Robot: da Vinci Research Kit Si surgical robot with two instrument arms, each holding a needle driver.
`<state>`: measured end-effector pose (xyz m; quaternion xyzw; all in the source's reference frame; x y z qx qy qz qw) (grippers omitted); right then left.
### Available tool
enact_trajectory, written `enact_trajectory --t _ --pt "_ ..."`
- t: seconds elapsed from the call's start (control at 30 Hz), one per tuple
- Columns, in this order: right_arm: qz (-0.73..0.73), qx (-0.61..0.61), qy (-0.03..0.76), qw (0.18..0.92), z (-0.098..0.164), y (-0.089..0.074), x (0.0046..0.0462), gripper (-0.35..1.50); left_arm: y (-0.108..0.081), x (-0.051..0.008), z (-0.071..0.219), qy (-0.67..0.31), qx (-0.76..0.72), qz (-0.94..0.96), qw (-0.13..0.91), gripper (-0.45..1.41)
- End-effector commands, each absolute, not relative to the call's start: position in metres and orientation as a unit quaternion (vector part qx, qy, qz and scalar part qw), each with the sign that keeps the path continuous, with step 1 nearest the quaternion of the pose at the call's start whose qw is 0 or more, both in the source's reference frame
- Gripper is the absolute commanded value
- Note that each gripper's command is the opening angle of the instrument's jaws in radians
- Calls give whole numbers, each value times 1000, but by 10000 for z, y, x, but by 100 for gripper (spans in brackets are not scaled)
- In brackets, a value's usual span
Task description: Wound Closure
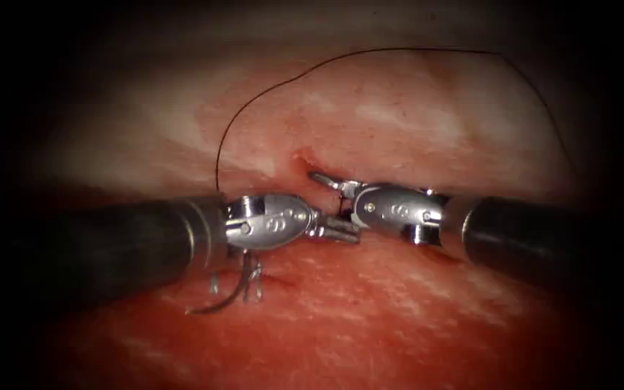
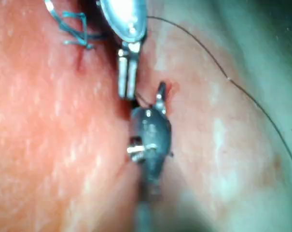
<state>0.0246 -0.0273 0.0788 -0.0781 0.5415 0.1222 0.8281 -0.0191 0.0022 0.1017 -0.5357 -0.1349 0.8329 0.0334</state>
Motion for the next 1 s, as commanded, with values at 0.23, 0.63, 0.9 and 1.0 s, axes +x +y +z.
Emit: enact_trajectory --t 0.23,0.63,0.9,1.0 --pt "124 -75 549 823 777 -277 257 138 29 -195 1032 -136 -538 831 32 -45" --pt "122 -84 551 821 775 -272 265 140 28 -195 1032 -136 -537 832 32 -45" --pt "119 -86 552 821 780 -273 265 135 22 -198 1034 -135 -537 832 31 -45" --pt "118 -84 552 821 780 -275 264 109 22 -198 1034 -135 -537 832 31 -45"
